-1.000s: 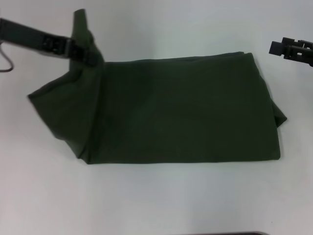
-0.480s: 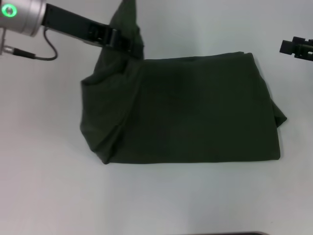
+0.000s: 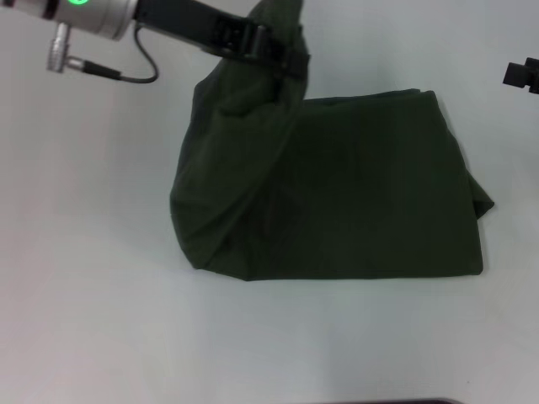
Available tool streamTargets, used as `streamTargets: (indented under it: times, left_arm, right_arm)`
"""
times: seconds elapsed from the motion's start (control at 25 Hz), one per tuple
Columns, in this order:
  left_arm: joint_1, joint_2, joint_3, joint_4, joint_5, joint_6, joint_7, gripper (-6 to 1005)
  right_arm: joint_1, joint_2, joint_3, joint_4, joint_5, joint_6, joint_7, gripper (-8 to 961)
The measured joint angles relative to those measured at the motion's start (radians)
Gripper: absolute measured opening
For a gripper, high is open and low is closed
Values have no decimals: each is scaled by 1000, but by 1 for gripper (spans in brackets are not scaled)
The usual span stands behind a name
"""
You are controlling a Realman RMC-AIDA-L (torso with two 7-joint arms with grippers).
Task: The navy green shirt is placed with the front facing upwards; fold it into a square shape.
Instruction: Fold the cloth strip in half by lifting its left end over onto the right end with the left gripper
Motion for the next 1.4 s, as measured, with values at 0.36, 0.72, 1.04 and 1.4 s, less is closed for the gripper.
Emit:
streamTargets:
  times: [0.36,0.72,1.04,1.4]
  left_arm:
    - [-1,-2,145,-10,-98,-87,-40,15]
    - [-4,-3,248,-66,-171,-187,-46,16]
    - [-5,-6,314,-118,-233,-297,-45,16]
    - [3,-9,376,-197,-324,-405,-28,16]
  right_arm:
    - [-12,-10,14,0,-3,-18,2,916]
    - [-19,-11,14,-10,-5,-42,5,915]
    - [-24,-11,14,-33,-6,-58,14,915]
    - [-24,-13,14,-46,-6,-66,19,915]
